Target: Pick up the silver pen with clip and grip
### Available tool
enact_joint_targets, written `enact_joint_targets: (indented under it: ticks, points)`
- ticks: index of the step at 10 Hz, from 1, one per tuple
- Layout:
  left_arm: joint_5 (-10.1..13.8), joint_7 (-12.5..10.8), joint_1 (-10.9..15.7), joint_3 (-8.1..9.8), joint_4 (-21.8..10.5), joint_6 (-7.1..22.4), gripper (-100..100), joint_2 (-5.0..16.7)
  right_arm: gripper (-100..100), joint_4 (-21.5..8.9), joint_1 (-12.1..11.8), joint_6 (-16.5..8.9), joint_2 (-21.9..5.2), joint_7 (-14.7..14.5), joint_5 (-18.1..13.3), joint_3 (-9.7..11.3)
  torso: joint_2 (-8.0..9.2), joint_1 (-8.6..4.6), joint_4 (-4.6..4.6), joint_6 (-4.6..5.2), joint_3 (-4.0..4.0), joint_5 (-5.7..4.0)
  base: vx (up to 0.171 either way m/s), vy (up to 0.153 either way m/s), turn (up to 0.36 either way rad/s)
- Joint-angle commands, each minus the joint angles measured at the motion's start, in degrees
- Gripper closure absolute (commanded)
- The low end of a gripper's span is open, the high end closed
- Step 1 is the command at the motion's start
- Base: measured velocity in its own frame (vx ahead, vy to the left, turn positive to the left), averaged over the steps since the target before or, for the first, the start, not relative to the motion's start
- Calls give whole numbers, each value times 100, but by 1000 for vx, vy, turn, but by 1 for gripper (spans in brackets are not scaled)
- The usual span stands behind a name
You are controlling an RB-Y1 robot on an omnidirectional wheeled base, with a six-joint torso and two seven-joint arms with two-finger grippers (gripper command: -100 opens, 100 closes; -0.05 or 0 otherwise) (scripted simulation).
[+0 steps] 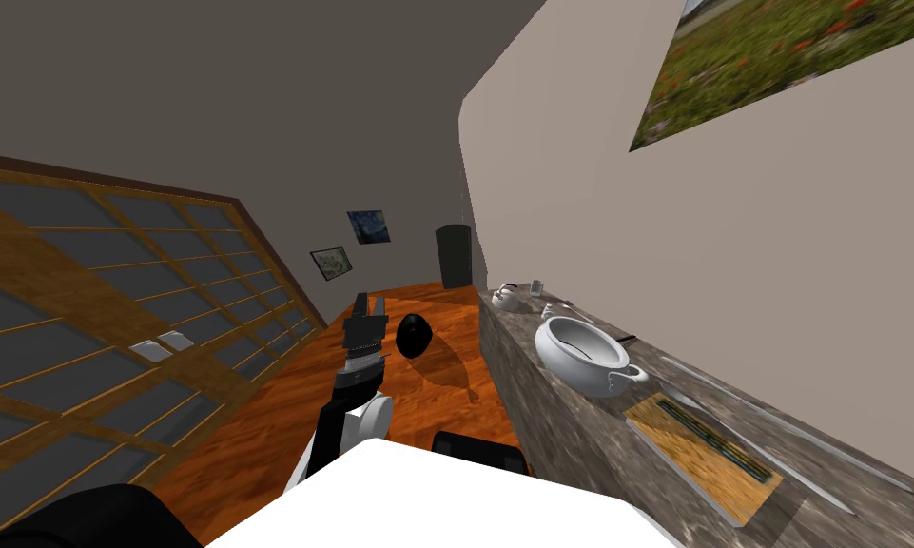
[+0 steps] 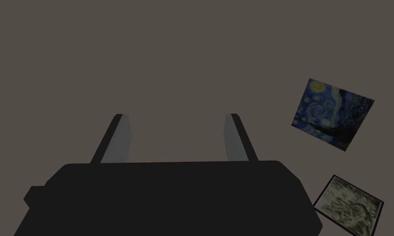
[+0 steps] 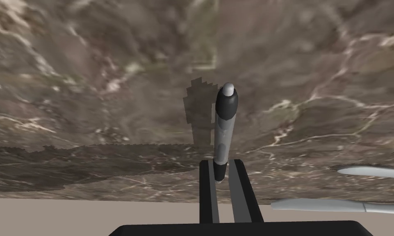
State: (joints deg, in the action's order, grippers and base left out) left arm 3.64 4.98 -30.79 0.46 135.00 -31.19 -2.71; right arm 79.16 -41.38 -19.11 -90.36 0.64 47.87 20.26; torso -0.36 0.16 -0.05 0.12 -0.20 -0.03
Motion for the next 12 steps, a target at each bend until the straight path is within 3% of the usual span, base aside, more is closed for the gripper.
enact_joint_targets:
  ticks: [1,3,5,6,8,9,10,12]
  points:
    - [0,0,0,0,0,0,0,0,100,-286,-195,286,258,286,-286,-122,0,0,0,0,0,0,113,7,39]
    - [0,0,-1,0,0,0,0,0,100,-480,-195,563,258,444,-522,-122,-8,-8,-1,5,-4,0,81,21,1]
    - [0,0,1,0,0,0,0,0,100,-480,-195,564,258,444,-781,-122,26,-6,6,7,15,-2,-5,5,3]
    - [0,0,1,0,0,0,0,0,100,-779,-388,855,492,706,-961,-242,37,-7,9,10,22,-2,81,27,30]
    - [0,0,0,0,0,0,0,0,100,-923,-388,1077,492,844,-1374,-242,6,-3,3,10,5,0,86,20,-9]
    - [0,0,0,0,0,0,0,0,100,-1119,-581,1229,726,1130,-1586,-362,11,-3,4,5,8,0,113,22,41]
    - [0,0,0,0,0,0,0,0,100,-1362,-581,1432,726,1245,-1703,-362,0,-4,2,12,2,-3,111,42,9]
    - [0,0,0,0,0,0,0,0,100,-1366,-581,1591,726,1245,-2051,-362,13,5,6,7,9,3,29,18,-3]
